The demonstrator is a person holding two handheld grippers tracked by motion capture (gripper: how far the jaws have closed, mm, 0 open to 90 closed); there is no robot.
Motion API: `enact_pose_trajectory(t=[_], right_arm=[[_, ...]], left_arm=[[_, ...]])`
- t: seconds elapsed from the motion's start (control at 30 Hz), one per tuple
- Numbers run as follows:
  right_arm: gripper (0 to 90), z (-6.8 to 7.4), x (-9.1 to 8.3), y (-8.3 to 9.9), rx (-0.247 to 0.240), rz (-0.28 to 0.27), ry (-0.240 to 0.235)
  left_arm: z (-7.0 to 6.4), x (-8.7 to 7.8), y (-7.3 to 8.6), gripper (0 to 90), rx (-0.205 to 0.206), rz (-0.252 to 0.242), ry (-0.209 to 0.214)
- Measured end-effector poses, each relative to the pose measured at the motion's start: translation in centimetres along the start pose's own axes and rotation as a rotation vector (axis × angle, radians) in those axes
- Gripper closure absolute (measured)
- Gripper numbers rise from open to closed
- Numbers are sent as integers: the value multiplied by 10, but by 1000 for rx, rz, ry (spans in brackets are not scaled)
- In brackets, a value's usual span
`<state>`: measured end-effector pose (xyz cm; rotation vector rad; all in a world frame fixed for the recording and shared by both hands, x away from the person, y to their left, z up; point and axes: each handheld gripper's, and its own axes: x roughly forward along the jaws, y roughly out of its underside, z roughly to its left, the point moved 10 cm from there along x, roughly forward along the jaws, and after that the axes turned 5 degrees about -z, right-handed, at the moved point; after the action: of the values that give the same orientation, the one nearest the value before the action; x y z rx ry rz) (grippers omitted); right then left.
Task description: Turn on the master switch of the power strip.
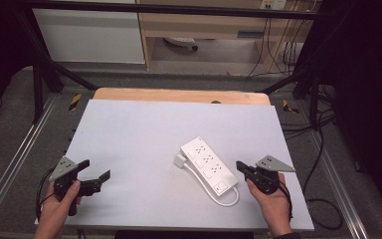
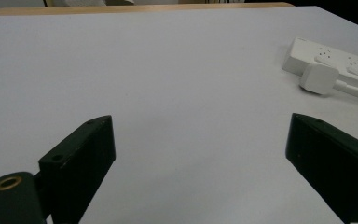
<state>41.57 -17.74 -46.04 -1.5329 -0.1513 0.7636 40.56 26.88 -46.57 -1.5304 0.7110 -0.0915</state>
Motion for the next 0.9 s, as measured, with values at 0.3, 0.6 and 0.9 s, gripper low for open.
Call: enact_pose_trajectory(t=[0.3, 0.6, 0.9], right_arm=[[900, 12, 7, 8, -15, 47, -33], [900, 30, 10, 22, -22, 120, -83], [900, 40, 9, 30, -43, 165, -108]], left_arm=[[-2, 1, 0, 82, 4, 2, 4], [-2, 1, 0, 82, 9, 4, 6], [-2, 0, 1, 82, 8, 5, 7]])
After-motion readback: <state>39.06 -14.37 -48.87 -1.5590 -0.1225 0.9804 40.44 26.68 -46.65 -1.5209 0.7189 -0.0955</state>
